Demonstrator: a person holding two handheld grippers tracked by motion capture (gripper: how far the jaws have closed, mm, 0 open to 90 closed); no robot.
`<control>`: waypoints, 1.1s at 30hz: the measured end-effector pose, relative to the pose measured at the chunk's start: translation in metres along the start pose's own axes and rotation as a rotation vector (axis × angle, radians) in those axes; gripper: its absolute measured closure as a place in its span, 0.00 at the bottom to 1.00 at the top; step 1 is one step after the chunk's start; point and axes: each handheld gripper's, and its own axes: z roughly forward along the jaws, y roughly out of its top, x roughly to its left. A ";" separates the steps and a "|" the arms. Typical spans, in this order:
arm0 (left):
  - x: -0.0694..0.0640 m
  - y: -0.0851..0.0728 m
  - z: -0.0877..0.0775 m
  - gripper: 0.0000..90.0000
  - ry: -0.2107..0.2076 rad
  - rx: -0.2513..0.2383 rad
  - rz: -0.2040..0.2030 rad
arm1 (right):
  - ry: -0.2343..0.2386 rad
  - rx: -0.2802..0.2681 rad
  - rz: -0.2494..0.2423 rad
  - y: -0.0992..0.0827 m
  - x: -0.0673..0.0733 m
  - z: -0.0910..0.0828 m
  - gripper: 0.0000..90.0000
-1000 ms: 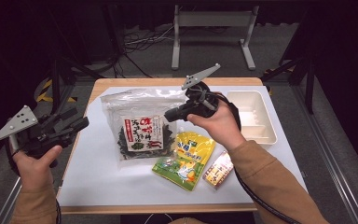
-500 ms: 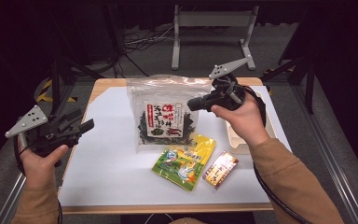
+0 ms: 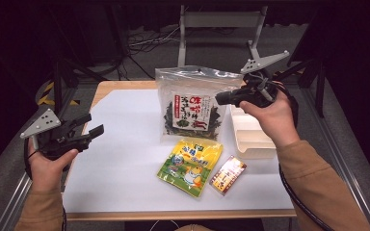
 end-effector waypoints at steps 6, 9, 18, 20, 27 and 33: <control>0.000 -0.001 0.002 0.38 -0.001 0.006 0.004 | -0.042 -0.006 0.014 -0.003 -0.008 -0.013 0.94; 0.001 -0.002 0.004 0.38 -0.011 0.000 0.005 | -0.083 -0.012 0.020 -0.006 -0.016 -0.025 0.94; -0.001 -0.003 0.008 0.38 -0.022 0.003 0.014 | -0.158 -0.013 0.039 -0.008 -0.028 -0.041 0.94; 0.000 -0.003 0.009 0.38 -0.020 0.004 0.016 | -0.187 -0.013 0.057 -0.009 -0.032 -0.047 0.94; 0.001 -0.006 0.011 0.37 -0.016 0.017 0.008 | -0.243 -0.014 0.089 -0.012 -0.043 -0.058 0.94; 0.001 -0.006 0.012 0.36 -0.015 0.021 0.012 | -0.286 -0.016 0.101 -0.015 -0.053 -0.068 0.94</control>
